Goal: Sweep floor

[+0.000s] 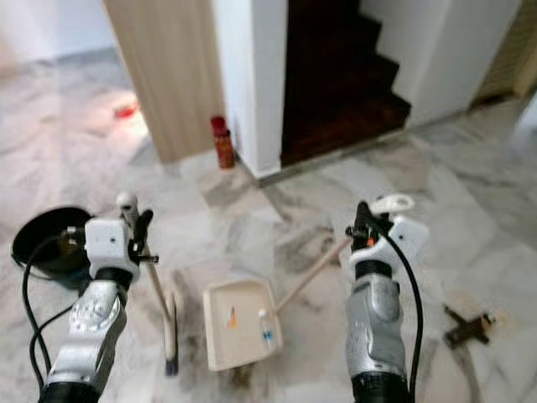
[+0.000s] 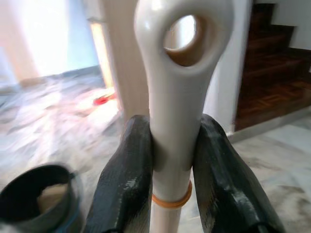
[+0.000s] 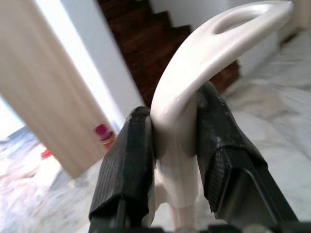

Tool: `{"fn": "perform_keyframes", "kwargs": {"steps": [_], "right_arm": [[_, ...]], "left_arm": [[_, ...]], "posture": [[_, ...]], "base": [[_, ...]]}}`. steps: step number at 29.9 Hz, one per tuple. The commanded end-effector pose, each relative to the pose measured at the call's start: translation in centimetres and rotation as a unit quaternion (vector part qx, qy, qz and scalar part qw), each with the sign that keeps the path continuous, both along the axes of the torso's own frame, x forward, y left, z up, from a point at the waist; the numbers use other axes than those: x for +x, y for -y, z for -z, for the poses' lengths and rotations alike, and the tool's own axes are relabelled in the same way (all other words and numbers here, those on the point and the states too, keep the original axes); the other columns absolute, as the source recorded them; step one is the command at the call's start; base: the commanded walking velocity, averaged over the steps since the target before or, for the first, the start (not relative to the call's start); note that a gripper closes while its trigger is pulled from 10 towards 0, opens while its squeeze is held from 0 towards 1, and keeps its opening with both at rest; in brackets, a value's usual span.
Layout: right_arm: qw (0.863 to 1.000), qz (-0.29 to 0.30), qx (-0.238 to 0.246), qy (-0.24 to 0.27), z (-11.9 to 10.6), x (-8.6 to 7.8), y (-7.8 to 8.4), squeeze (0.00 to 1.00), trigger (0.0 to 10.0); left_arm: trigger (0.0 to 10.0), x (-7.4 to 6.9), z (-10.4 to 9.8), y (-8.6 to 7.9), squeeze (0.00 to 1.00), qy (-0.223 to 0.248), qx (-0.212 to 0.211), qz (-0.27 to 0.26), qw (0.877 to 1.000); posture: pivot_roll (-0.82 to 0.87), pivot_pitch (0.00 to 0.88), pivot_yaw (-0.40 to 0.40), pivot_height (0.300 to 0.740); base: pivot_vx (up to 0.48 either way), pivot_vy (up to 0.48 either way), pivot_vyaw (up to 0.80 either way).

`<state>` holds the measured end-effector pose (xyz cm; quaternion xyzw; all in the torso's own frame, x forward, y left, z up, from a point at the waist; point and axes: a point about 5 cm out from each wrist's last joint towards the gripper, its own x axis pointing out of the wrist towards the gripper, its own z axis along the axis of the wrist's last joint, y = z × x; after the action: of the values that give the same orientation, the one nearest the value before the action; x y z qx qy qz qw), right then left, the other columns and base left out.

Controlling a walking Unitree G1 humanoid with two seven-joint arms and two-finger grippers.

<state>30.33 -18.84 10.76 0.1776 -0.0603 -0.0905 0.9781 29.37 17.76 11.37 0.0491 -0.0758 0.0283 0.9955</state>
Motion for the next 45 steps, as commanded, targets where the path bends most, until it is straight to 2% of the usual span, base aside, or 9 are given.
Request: {"fn": "perform_keyframes", "kwargs": {"steps": [1,20,26,35,45], "right_arm": [[0.999,-0.012,0.014,0.039,-1.74,0.58,-0.81,0.0,10.0],[0.999,-0.021,0.011,0.04,-1.88,0.64,-1.0,0.0,10.0],[0.999,-0.025,0.011,0.042,-1.98,0.65,-1.24,0.0,10.0],[0.999,-0.028,0.011,0.043,-1.98,0.68,-1.2,0.0,10.0],[0.998,-0.034,0.011,0.045,-2.02,0.65,-1.43,0.0,10.0]], "left_arm": [[10.0,0.1,-1.0,-0.27,0.0,0.021,0.008,-0.004,1.0],[10.0,0.09,-1.0,-0.35,0.0,0.02,0.01,-0.007,1.0],[10.0,0.09,-1.02,-0.39,0.0,0.02,0.011,-0.009,1.0],[10.0,0.1,-0.99,-0.4,0.0,0.019,0.012,-0.009,1.0],[10.0,0.06,-0.97,-0.39,0.0,0.018,0.014,-0.008,1.0]], "posture": [[0.0,0.0,0.017,0.74],[0.01,0.0,0.014,0.74],[0.01,0.0,0.014,0.74],[0.0,0.0,0.016,0.74],[0.01,0.0,0.018,0.74]], "base": [[0.0,0.251,0.0],[0.0,0.252,0.0],[0.0,0.253,0.72],[0.0,0.254,0.0],[0.0,0.254,0.76]]}}
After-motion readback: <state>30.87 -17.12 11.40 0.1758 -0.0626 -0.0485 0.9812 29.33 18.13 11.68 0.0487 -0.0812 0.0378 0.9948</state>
